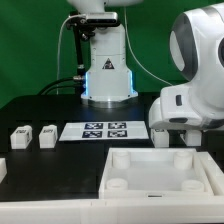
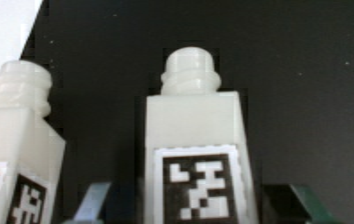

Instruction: Assemble one leg

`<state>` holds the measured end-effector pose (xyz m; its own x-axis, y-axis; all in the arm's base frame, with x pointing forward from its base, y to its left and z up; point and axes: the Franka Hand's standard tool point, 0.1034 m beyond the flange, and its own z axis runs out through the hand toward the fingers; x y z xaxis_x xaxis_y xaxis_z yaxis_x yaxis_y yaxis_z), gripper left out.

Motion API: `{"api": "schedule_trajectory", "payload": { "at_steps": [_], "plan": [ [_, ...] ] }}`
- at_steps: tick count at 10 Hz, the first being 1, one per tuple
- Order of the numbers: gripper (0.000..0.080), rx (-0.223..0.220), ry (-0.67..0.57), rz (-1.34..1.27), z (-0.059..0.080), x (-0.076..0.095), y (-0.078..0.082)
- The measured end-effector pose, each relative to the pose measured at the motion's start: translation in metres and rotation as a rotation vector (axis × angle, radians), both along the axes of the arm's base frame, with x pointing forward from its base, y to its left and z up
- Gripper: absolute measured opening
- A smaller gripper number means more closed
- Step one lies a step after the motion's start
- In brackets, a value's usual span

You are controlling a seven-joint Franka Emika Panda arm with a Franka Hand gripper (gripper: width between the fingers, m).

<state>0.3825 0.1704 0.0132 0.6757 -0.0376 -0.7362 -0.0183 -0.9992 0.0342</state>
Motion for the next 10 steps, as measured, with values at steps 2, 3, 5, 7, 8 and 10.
{"api": "schedule_trajectory", "payload": {
  "at_steps": [2, 3, 5, 7, 8, 10],
  "plan": [
    [0.029, 0.0, 0.0, 0.0, 0.0, 0.0, 0.0],
    [0.029, 0.0, 0.0, 0.0, 0.0, 0.0, 0.0],
    [0.029, 0.012, -0.008, 0.02, 0.003, 0.004, -0.004],
    [0.029, 0.045, -0.067, 0.052, 0.028, 0.027, -0.018],
    [0.0291, 0.069, -0.114, 0.062, 0.049, 0.043, -0.025],
    [0.0291, 0.108, -0.178, 0.082, 0.078, 0.063, -0.039]
  ]
}}
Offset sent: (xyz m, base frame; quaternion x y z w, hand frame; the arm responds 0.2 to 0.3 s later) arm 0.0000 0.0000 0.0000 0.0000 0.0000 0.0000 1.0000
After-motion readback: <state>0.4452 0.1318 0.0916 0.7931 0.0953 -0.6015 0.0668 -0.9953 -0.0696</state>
